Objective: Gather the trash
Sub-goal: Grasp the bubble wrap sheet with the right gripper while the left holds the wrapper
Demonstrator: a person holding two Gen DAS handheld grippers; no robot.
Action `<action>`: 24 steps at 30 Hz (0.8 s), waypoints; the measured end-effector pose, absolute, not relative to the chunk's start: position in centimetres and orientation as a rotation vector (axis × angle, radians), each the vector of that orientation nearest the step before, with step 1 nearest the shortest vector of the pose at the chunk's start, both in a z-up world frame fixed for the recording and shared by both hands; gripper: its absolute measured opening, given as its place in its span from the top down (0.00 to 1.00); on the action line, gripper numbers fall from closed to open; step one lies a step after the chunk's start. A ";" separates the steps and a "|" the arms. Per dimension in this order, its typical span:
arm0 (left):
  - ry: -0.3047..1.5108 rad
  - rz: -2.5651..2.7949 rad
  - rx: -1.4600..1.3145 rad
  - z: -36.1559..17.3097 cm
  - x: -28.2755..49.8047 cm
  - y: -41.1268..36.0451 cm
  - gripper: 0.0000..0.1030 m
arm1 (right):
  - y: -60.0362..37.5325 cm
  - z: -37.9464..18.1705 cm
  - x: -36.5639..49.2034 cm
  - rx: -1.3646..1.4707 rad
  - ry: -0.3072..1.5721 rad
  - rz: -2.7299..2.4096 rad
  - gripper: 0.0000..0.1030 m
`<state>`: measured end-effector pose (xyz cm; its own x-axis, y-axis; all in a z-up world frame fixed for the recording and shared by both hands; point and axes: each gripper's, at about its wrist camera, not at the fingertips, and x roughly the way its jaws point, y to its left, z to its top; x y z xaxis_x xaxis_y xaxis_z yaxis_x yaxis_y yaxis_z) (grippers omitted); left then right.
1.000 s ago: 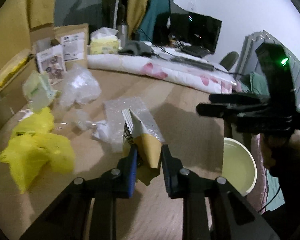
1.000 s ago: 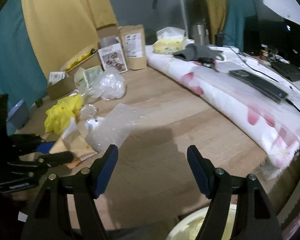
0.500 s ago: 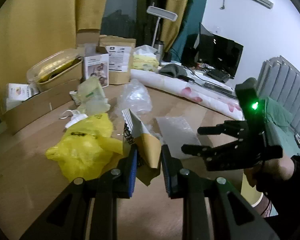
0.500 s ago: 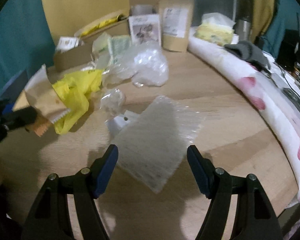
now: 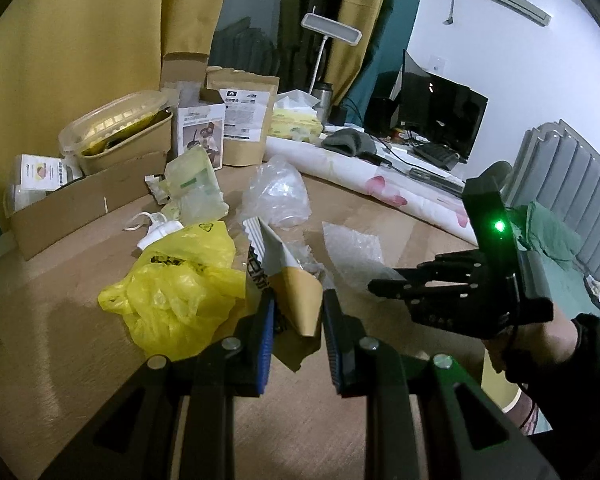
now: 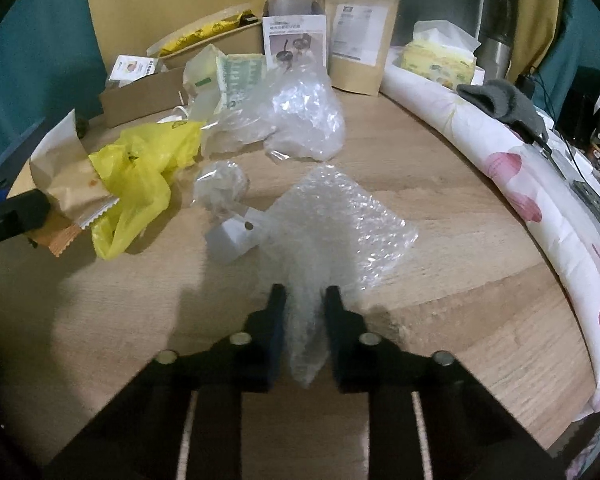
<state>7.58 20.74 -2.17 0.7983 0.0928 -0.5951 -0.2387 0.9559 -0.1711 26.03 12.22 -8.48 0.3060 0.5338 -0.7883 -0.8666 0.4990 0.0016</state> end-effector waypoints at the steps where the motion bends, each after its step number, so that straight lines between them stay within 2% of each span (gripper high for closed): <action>1: 0.622 0.179 -0.240 -2.1 7.6 20.6 0.79 | 11.9 -8.4 25.9 -0.470 0.818 0.972 0.88; 24: 0.649 0.174 -0.140 -1.0 7.2 14.1 0.79 | 2.5 -4.5 23.1 -0.376 0.724 0.968 0.88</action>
<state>7.23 14.14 -1.04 0.7832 0.1169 -0.6107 -0.2044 0.9760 -0.0752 23.13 2.49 -4.52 0.3621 0.6100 -0.7049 -0.8481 0.5293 0.0223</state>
